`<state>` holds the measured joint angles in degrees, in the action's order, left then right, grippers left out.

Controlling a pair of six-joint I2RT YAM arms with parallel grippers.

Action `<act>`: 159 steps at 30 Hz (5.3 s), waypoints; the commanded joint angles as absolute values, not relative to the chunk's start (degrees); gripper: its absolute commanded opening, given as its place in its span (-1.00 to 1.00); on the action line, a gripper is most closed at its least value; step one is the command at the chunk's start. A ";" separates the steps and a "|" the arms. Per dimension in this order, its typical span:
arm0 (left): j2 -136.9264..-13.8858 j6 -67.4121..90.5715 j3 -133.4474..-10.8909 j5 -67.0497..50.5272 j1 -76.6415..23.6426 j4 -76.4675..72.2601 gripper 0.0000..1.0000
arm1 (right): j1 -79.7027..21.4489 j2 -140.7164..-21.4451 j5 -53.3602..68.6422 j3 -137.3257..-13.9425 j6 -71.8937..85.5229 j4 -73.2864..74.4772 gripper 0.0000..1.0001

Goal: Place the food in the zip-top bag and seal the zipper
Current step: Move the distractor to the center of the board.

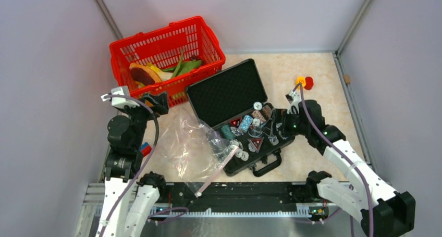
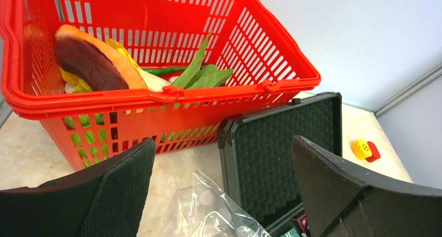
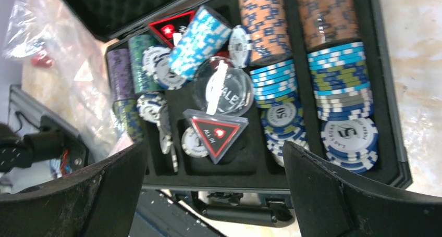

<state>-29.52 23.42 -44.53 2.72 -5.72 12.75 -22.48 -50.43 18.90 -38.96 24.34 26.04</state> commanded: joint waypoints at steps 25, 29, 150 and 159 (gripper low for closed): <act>-33.08 21.01 -45.24 -3.86 -5.54 11.23 0.97 | -21.86 -56.72 -10.94 -30.63 32.17 20.98 0.97; -32.96 21.09 -45.54 -4.36 -5.54 11.59 0.97 | -14.70 -57.13 -11.34 -28.14 31.86 17.03 0.97; -82.37 -7.96 -78.42 -12.68 -4.60 37.04 0.97 | -19.80 -68.95 24.35 -25.89 27.31 -14.11 0.96; -88.01 -12.50 -83.58 -35.01 -6.43 55.56 0.97 | -30.08 -66.29 23.16 -26.79 29.12 -9.89 0.96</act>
